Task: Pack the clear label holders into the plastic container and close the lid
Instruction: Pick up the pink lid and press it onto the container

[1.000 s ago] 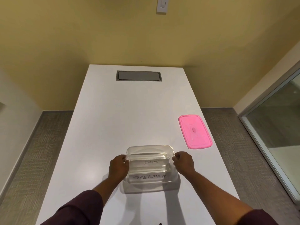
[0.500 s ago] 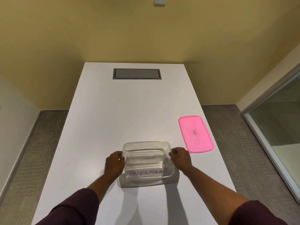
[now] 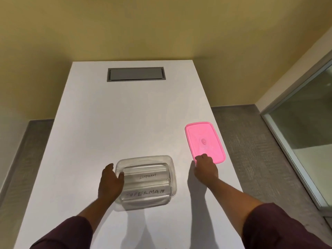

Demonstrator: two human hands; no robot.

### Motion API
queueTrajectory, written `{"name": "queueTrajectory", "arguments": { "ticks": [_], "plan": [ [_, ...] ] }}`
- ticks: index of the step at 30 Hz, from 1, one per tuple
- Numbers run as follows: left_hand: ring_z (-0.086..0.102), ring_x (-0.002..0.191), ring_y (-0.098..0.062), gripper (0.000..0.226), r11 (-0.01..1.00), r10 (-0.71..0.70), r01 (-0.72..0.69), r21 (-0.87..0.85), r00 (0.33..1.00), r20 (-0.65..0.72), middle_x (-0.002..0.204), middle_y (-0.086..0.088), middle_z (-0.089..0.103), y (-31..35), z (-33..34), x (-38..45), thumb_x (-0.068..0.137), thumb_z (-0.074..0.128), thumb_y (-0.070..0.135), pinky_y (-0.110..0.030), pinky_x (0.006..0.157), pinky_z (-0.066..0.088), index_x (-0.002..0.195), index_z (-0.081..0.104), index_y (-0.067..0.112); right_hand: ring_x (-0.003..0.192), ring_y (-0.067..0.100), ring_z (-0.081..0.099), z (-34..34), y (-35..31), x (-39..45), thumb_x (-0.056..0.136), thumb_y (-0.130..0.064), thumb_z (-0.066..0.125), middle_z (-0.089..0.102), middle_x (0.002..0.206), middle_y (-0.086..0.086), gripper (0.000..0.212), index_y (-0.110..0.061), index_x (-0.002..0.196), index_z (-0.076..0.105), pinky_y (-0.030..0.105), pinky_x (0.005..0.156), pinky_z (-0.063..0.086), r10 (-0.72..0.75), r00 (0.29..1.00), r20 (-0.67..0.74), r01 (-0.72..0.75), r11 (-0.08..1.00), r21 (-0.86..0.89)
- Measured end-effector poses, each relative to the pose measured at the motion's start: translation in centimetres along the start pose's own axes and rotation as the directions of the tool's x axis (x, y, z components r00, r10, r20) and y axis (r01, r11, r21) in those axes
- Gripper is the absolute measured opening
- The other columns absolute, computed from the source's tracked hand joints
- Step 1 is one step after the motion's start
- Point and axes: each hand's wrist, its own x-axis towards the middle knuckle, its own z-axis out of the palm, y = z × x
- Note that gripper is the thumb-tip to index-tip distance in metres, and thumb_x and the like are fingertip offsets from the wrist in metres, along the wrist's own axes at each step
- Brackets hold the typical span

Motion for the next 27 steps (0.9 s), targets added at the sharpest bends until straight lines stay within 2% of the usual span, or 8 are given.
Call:
{"name": "queueTrajectory", "arguments": {
  "ticks": [3,7,10,14,18,24,27],
  "plan": [
    [0.045,0.136,-0.036,0.062,1.000,-0.016,0.016,0.021,1.000,-0.008,0.146,-0.021,0.048,-0.3,0.4,-0.7,0.095,0.062,0.023,-0.046,0.112,0.038,0.146,0.037,-0.002,0.109,0.024,0.060,0.5,1.2,0.2,0.102,-0.018,0.050,0.061,0.120,0.003,0.026,-0.018,0.126,0.058,0.036,0.086,0.054,-0.044,0.998,0.040,0.050,0.985,-0.166],
    [0.048,0.135,-0.037,0.062,0.999,-0.031,0.032,0.026,0.999,-0.030,0.145,-0.021,0.050,-0.5,0.8,-1.7,0.096,0.060,0.029,-0.047,0.111,0.039,0.145,0.038,-0.001,0.102,0.024,0.062,0.8,2.1,0.5,0.097,-0.012,0.054,0.063,0.113,0.002,0.024,-0.018,0.120,0.059,0.035,0.079,0.049,-0.087,0.994,0.068,0.102,0.958,-0.269],
    [0.048,0.135,-0.036,0.062,0.999,-0.043,0.043,0.026,0.998,-0.035,0.145,-0.020,0.050,-0.5,0.9,-2.7,0.097,0.058,0.033,-0.047,0.111,0.039,0.145,0.039,-0.001,0.099,0.024,0.064,1.0,2.4,0.5,0.098,-0.012,0.054,0.066,0.109,0.001,0.020,-0.018,0.116,0.061,0.035,0.078,0.047,-0.102,0.992,0.076,0.120,0.948,-0.295],
    [0.053,0.126,-0.035,0.054,1.000,-0.009,0.010,0.023,1.000,-0.027,0.136,-0.019,0.055,-0.2,1.1,-3.9,0.097,0.056,0.036,-0.045,0.103,0.044,0.137,0.046,0.001,0.100,0.023,0.064,1.5,3.1,0.2,0.099,-0.012,0.055,0.067,0.108,0.001,0.019,-0.018,0.115,0.064,0.034,0.080,0.047,-0.117,0.988,0.099,0.144,0.936,-0.321],
    [0.052,0.129,-0.034,0.059,1.000,-0.024,0.024,0.004,0.999,-0.022,0.139,-0.018,0.054,0.7,1.3,-4.6,0.097,0.057,0.037,-0.045,0.106,0.043,0.141,0.042,0.000,0.101,0.023,0.065,1.4,4.2,-0.3,0.100,-0.011,0.053,0.067,0.109,0.003,0.021,-0.016,0.115,0.067,0.034,0.083,0.052,-0.147,0.983,0.113,0.177,0.924,-0.339],
    [0.049,0.131,-0.036,0.059,0.999,-0.016,0.017,0.029,0.999,-0.048,0.140,-0.022,0.052,1.1,0.7,-5.1,0.096,0.060,0.031,-0.044,0.105,0.041,0.140,0.042,-0.003,0.101,0.022,0.061,0.1,4.8,-1.0,0.101,-0.018,0.050,0.063,0.111,0.001,0.017,-0.018,0.111,0.063,0.035,0.079,0.050,-0.153,0.987,-0.053,0.140,0.971,-0.195],
    [0.036,0.143,-0.033,0.067,1.000,-0.010,0.011,0.020,0.998,-0.061,0.153,-0.021,0.037,1.6,0.2,-5.2,0.096,0.060,0.031,-0.043,0.115,0.033,0.147,0.033,-0.003,0.093,0.028,0.063,-1.8,3.9,-1.2,0.099,-0.012,0.052,0.064,0.104,0.004,0.014,-0.014,0.106,0.063,0.040,0.074,0.052,-0.042,0.974,-0.222,0.060,0.995,0.076]
  ]
}}
